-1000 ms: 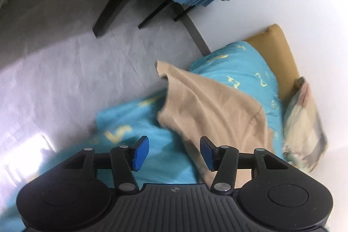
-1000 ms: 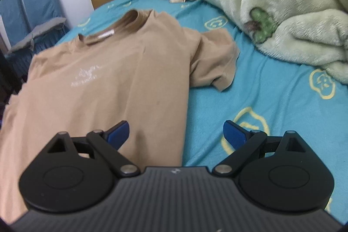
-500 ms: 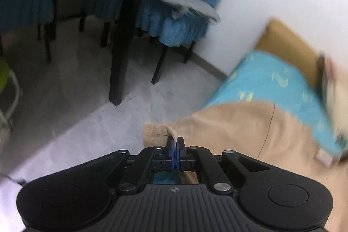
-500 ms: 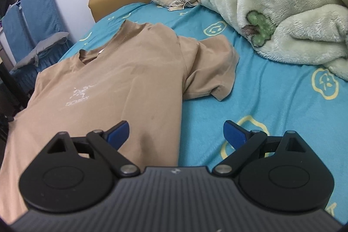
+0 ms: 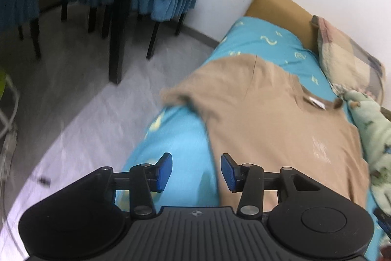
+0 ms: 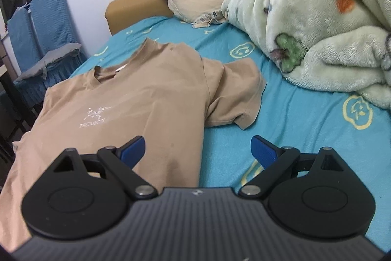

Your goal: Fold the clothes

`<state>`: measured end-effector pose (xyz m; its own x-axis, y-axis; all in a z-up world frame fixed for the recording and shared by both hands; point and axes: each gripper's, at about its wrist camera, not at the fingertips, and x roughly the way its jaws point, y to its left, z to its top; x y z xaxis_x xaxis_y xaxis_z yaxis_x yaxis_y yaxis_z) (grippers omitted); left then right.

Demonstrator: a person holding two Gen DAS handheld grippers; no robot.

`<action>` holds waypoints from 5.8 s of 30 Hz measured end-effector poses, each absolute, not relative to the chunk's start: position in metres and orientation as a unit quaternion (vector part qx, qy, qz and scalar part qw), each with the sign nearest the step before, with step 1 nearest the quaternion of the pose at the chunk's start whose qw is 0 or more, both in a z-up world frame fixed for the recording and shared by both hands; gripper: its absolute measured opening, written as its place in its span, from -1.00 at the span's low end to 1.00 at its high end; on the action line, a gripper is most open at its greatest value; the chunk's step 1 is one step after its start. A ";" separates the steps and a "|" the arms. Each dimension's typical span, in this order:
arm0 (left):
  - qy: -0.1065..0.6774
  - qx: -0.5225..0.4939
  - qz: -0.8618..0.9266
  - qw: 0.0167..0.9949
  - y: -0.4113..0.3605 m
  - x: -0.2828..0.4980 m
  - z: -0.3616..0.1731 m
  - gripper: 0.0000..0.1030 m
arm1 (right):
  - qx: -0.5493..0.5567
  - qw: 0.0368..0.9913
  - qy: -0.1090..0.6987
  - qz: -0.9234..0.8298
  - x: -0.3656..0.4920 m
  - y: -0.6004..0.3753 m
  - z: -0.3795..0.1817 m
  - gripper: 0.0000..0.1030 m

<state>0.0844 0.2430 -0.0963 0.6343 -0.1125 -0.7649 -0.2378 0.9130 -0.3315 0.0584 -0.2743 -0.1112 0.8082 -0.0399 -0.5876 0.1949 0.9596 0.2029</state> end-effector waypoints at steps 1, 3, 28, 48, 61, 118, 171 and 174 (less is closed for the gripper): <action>0.429 -0.212 0.036 0.878 0.250 0.073 -0.093 -0.09 | 0.129 0.942 0.303 -0.063 0.055 -0.275 -0.109 0.84; 0.431 -0.224 0.040 0.873 0.266 0.051 -0.086 -0.09 | 0.136 0.941 0.303 -0.066 0.048 -0.278 -0.103 0.84; 0.491 -0.139 -0.093 0.855 0.164 -0.088 -0.129 -0.23 | 0.231 0.936 0.258 -0.058 -0.063 -0.310 -0.021 0.84; 0.471 -0.149 -0.034 0.869 0.208 -0.095 -0.107 -0.89 | 0.226 0.936 0.260 -0.070 -0.063 -0.313 -0.025 0.84; 0.329 -0.002 -0.084 0.941 0.110 0.006 0.058 0.29 | 0.190 0.956 0.215 -0.062 -0.063 -0.310 -0.021 0.84; 0.299 -0.143 -0.107 0.937 0.034 -0.014 0.017 0.59 | 0.443 0.832 0.332 -0.039 -0.021 -0.328 -0.085 0.41; 0.306 -0.183 0.073 0.931 0.116 0.093 -0.044 0.60 | 0.020 0.988 0.139 -0.057 0.284 -0.143 -0.008 -0.90; 0.304 -0.179 0.106 0.930 0.128 0.098 -0.050 0.59 | -0.026 0.981 0.190 -0.011 0.317 -0.091 -0.047 -0.90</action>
<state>0.0982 0.1278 -0.0499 0.7932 0.0883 -0.6026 -0.3058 0.9134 -0.2687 0.3165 -0.0913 -0.0472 0.9274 -0.0310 -0.3727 0.0116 0.9985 -0.0543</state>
